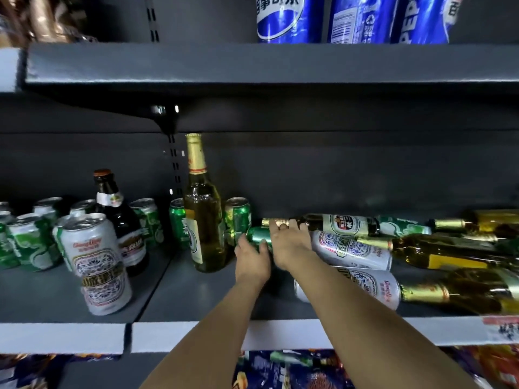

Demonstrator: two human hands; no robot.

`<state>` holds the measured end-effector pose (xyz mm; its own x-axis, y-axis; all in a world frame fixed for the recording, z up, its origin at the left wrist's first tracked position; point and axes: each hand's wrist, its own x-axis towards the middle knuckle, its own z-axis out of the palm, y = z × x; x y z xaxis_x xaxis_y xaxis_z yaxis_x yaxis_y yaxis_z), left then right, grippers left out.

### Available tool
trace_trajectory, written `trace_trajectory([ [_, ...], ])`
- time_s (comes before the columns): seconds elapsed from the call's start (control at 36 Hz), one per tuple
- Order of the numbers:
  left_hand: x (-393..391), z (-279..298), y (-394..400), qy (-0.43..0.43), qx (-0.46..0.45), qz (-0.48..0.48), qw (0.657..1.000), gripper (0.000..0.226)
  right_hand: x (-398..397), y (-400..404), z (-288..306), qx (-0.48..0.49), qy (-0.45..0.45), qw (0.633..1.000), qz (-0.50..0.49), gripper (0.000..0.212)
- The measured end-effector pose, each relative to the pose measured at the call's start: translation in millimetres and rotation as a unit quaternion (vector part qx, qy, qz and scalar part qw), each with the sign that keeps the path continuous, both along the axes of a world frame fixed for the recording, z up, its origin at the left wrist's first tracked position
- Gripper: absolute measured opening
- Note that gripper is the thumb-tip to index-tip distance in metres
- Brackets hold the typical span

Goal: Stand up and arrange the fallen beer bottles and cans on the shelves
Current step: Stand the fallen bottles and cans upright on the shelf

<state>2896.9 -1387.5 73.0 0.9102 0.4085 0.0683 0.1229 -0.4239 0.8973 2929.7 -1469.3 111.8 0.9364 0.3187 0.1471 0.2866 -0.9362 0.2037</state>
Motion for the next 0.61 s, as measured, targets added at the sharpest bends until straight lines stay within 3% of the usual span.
trace_trajectory([
  [0.08, 7, -1, -1, 0.002, -0.063, 0.023, 0.998, 0.061, 4, 6, 2, -0.043, -0.049, 0.998, 0.001, 0.062],
  [0.14, 12, -1, -1, -0.002, -0.092, 0.040, 0.995, 0.059, 6, 9, 5, -0.054, -0.043, 0.998, 0.000, 0.048],
  [0.19, 16, -2, 1, -0.018, -0.127, 0.054, 0.990, 0.058, 8, 8, 6, -0.040, -0.022, 0.999, -0.009, 0.047],
  [0.33, 30, -11, 6, -0.002, -0.268, 0.068, 0.961, 0.066, 13, -4, 5, 0.089, 0.034, 0.995, -0.027, 0.059],
  [0.42, 26, 0, 3, 0.016, -0.382, 0.012, 0.924, 0.044, 13, -12, 8, 0.231, 0.075, 0.970, -0.019, 0.062],
  [0.47, 29, 4, 0, 0.000, -0.373, -0.008, 0.928, 0.030, 14, -12, 7, 0.331, 0.104, 0.938, -0.002, 0.054],
  [0.56, 29, 9, 1, -0.047, -0.230, 0.022, 0.972, 0.041, 15, -9, 4, 0.417, 0.141, 0.898, 0.002, 0.027],
  [0.61, 26, 9, 3, -0.057, -0.163, 0.022, 0.985, 0.043, 17, -8, 4, 0.432, 0.172, 0.885, -0.005, 0.028],
])
